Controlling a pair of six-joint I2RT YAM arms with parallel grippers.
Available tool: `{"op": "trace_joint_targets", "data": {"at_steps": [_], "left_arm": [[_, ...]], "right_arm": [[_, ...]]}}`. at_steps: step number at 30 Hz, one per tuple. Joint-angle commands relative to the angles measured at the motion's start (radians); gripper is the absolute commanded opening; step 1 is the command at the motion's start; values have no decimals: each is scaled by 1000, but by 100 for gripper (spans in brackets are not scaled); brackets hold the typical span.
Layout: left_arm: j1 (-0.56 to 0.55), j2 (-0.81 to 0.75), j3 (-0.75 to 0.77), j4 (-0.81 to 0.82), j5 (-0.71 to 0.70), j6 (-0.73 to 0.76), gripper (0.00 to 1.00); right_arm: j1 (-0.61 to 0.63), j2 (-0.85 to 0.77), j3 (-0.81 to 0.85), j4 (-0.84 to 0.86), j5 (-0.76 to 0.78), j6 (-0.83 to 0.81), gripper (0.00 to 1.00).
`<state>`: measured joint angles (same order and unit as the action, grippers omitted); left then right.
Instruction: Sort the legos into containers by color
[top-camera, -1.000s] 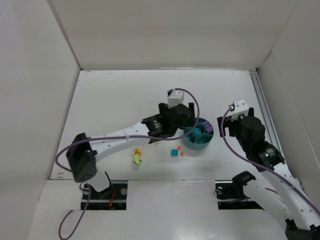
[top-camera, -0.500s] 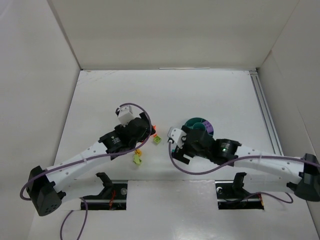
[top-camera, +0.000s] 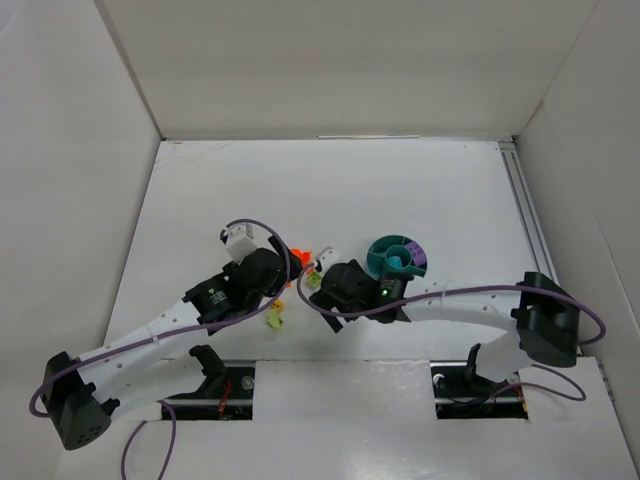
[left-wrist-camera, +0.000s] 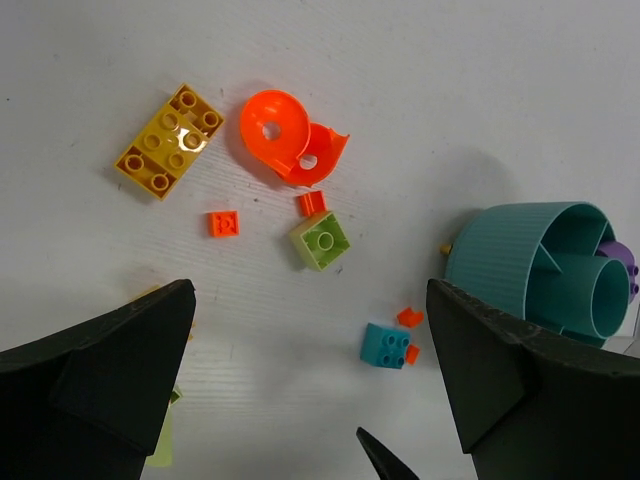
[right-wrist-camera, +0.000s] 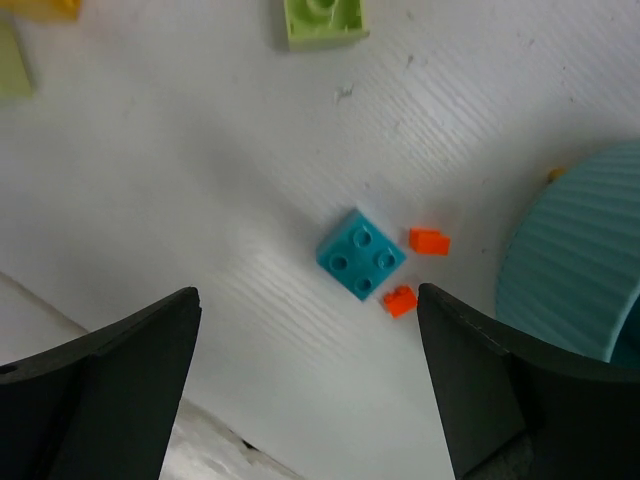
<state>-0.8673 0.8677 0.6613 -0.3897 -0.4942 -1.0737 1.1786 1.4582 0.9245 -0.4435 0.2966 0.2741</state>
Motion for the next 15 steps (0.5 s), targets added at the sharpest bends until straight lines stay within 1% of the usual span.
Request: {"op": "trace_joint_targets", "data": {"at_steps": [1,2,4,8,9,12,15], "left_arm": [[5,4,10,0,3,14,100],[5,4,11,-12,-6,14,100],[5,4,11,-32,-6,14,100],[5,-21,-14,-32,-6,14,100],[5,-35,-14,-20,-6,14,100],[5,-59,-35,-9,3,14,100],[5,-70,-46,9,3,14,100]], "right_arm": [[4,69,117,-26,82,172,93],[4,83,117,-37,97,191,93],[-7,106,129,-46,108,235,90],[-30,94,76,-25,108,275,87],[-30,94,76,-14,99,275,87],[-49,94,62,5,90,275,81],[-59,138,71,5,53,264,78]]}}
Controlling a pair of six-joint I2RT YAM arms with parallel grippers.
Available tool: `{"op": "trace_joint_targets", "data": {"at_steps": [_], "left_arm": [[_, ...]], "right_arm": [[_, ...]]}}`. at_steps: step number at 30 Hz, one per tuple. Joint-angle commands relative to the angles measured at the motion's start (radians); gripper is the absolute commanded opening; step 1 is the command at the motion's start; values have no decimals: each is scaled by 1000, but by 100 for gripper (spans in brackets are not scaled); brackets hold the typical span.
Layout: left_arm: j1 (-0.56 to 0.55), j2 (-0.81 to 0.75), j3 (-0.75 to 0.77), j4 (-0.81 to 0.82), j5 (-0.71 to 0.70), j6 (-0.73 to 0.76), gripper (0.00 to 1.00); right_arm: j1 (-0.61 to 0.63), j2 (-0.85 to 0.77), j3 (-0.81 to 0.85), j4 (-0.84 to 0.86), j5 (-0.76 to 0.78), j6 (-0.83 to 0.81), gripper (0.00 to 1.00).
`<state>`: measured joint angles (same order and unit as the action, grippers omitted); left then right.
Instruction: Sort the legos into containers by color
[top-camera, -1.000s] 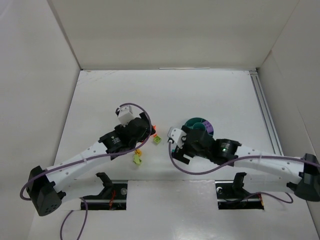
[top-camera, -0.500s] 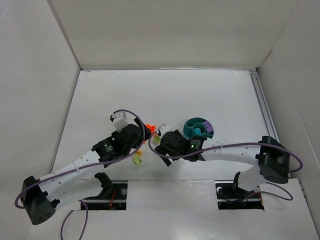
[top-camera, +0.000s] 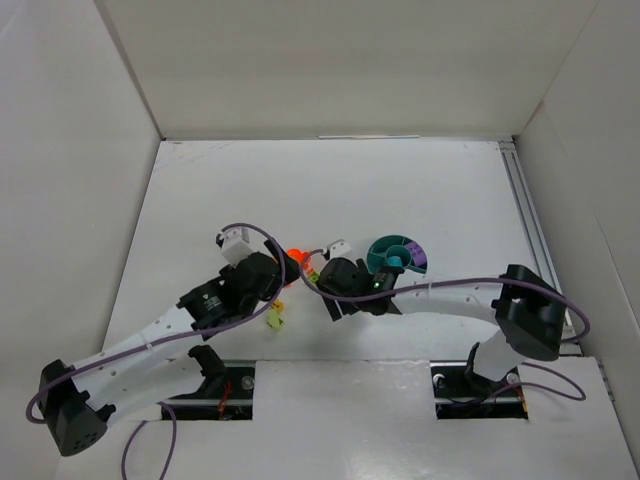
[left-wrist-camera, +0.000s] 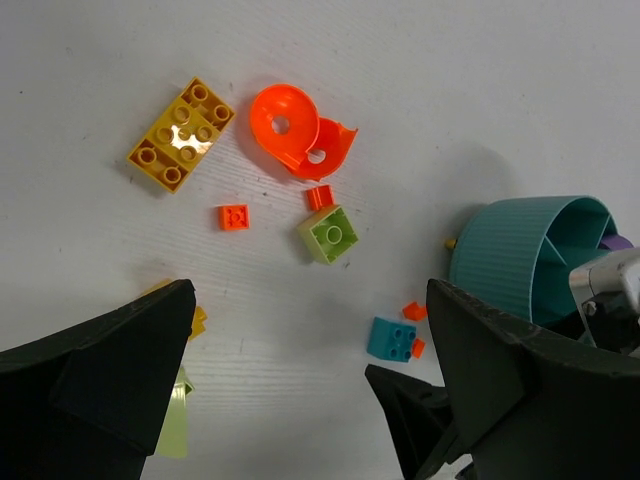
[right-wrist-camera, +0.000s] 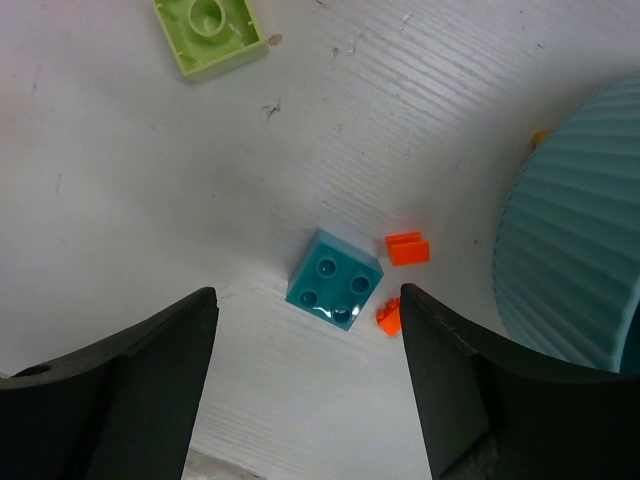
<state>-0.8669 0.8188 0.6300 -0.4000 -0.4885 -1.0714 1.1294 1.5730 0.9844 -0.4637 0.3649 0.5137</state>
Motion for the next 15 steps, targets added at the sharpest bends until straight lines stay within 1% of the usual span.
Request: {"op": "trace_joint_targets", "data": {"at_steps": [1,4,7,10,12,13,15], "left_arm": [[5,-30,-15,20,-2,11,100],[5,-30,-24,20,7,2,100],[5,-30,-24,20,7,2,100],[5,-30,-24,20,16,2,100],[5,-30,-33,20,16,2,100],[5,-30,-33,20,16,2,100],[5,-21,-33,20,16,2,100]], "right_arm": [[-19,33,11,34,-30,25,78],[-29,45,-1,60,-60,25,78],[-51,56,-15,80,-80,16,73],[-60,77,-15,91,-103,16,72],[-60,78,-15,91,-113,16,69],[-71,78,-27,91,-113,16,64],[-71,78,-43,118,-124,16,60]]}}
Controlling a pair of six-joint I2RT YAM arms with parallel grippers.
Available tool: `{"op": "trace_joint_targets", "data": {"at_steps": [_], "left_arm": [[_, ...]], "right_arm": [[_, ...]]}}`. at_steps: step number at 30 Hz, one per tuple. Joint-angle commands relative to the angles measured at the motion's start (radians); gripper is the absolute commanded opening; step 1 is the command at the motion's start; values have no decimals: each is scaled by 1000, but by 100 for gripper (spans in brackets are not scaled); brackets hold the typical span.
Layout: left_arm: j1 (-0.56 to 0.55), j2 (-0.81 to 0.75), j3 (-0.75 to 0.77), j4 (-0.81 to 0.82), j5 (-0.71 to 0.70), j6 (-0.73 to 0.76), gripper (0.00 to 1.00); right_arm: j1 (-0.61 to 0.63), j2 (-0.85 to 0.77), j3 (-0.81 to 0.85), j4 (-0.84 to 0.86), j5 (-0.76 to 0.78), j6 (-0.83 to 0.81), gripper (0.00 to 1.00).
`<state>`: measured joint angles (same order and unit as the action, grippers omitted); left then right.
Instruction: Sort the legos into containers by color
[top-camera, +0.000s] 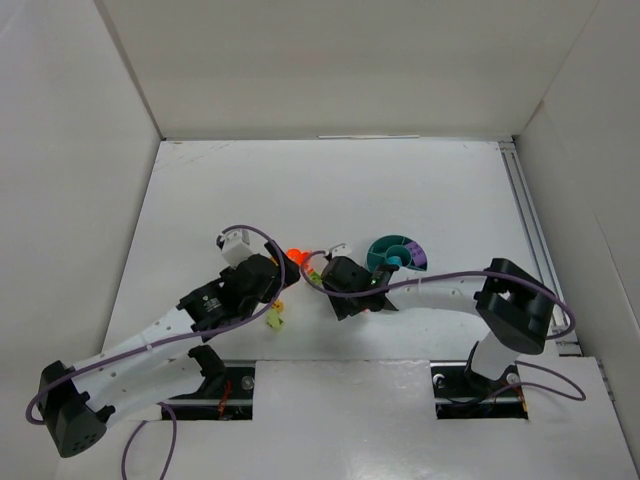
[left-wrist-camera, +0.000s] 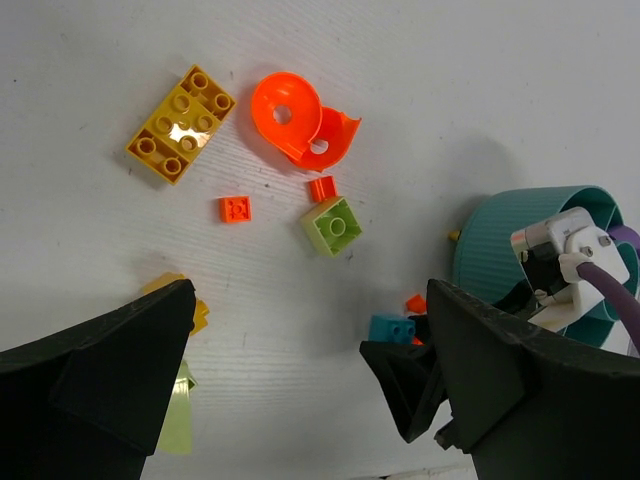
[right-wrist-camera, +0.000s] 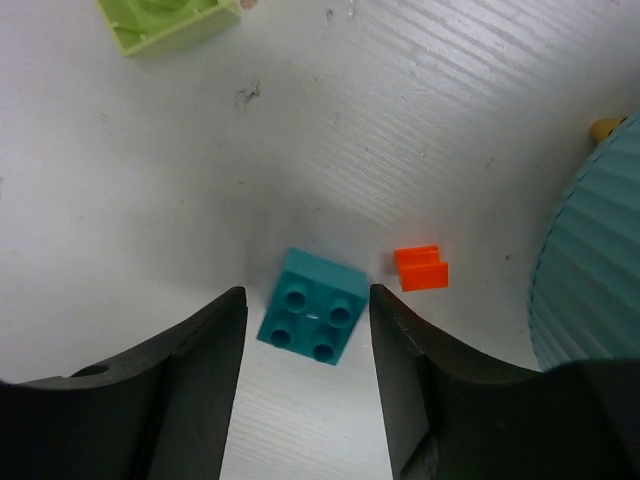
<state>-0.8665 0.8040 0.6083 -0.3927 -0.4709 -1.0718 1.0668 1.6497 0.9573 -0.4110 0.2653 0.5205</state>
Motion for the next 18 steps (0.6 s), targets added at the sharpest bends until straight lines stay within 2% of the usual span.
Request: {"op": "trace_joint_targets", "data": {"at_steps": [1,5,8,12,18], "left_arm": [[4,-6,-12,12,-2,3,100],[4,3,-2,12,-2,3,100],[4,3,-2,12,-2,3,100],[4,3,-2,12,8,3,100],[4,-6,-2,12,8,3,100]], "right_arm": [[-8,-8,-28,66,-24,9,57],[-8,-18,-28,75,-24,-11,42],[-8,-37,-28,106,-34,-59,37],[1,-102,-38,192,-35,-160,33],[12,-280,-29,202,81,-336,32]]}}
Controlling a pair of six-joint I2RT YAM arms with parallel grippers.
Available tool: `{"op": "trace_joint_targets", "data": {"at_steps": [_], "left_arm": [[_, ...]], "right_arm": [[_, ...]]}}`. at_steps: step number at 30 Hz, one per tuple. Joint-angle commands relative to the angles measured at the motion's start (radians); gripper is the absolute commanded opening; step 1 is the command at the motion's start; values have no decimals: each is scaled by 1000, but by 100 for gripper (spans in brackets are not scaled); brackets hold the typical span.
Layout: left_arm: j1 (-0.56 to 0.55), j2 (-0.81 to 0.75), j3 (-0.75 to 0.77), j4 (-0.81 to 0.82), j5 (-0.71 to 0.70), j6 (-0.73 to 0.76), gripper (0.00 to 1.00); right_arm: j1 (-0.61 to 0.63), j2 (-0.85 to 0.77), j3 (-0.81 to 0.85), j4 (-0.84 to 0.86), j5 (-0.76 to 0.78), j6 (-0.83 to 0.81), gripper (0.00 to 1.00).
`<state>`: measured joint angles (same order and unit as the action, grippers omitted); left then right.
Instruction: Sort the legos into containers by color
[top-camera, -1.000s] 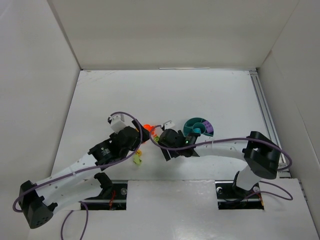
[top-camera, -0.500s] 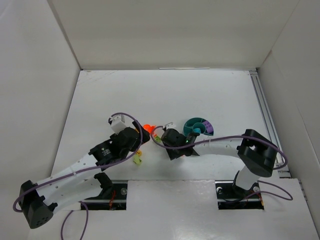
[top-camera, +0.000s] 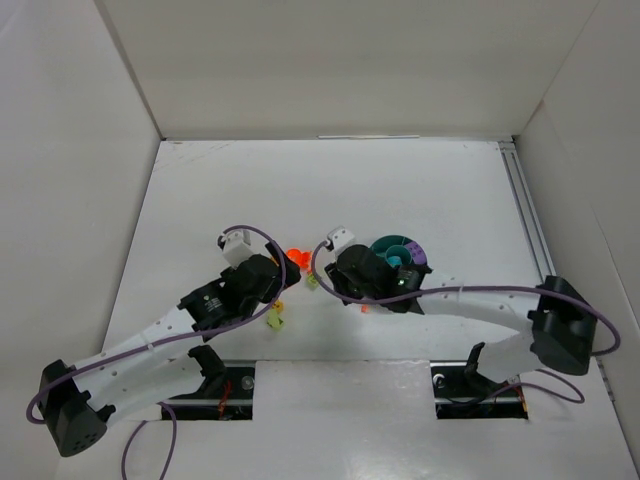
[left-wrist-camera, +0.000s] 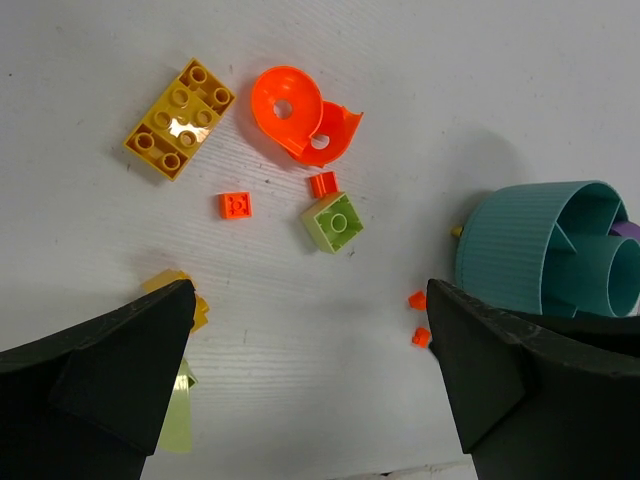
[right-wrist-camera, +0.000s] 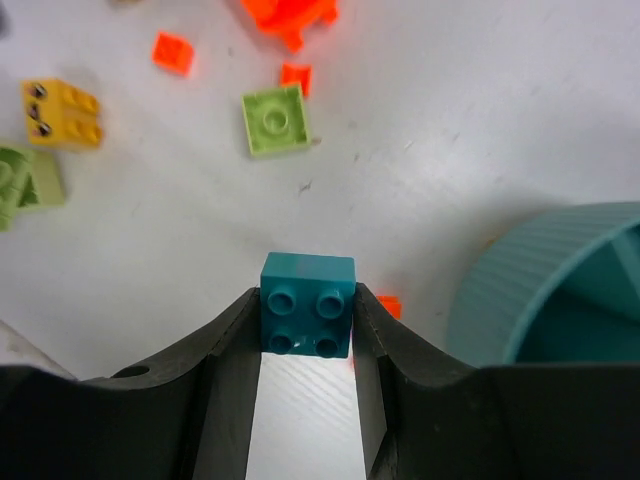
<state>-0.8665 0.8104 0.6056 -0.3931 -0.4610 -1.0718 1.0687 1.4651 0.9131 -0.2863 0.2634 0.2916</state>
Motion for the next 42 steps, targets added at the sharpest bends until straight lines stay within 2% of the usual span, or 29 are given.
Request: {"op": "trace_joint_targets", "data": {"at_steps": [1,7,10,15,18,23,30,34,39,42], "left_arm": [[4,-13,0,22,-11,3,100],[4,15,10,59,-2,24,100],[14,64,48,68,7,36,100],[37,169,101,68,25,67,100],[70,219,140,68,53,105,100],[101,250,154,80,91,128,100],[123,269,163,89,111,147,100],[123,279,172,79,111,147,100],[146,288,172,59,122,147,100],[202,306,172,49,143,147,100]], "right_arm": [[10,-121,15,44,108,-117,33],[-26,-261,53,-114,313,-161,36],[-84,-285,53,-155,323,-170,37],[-234,-305,20,-143,223,-212,37],[-282,-305,-5,-120,168,-232,38],[-306,-315,-26,-120,148,-241,39],[-316,-333,-60,-102,128,-241,48],[-316,-333,-60,-111,119,-241,59],[-316,-367,-60,-111,119,-252,65],[-316,-403,-51,-111,94,-284,68]]}}
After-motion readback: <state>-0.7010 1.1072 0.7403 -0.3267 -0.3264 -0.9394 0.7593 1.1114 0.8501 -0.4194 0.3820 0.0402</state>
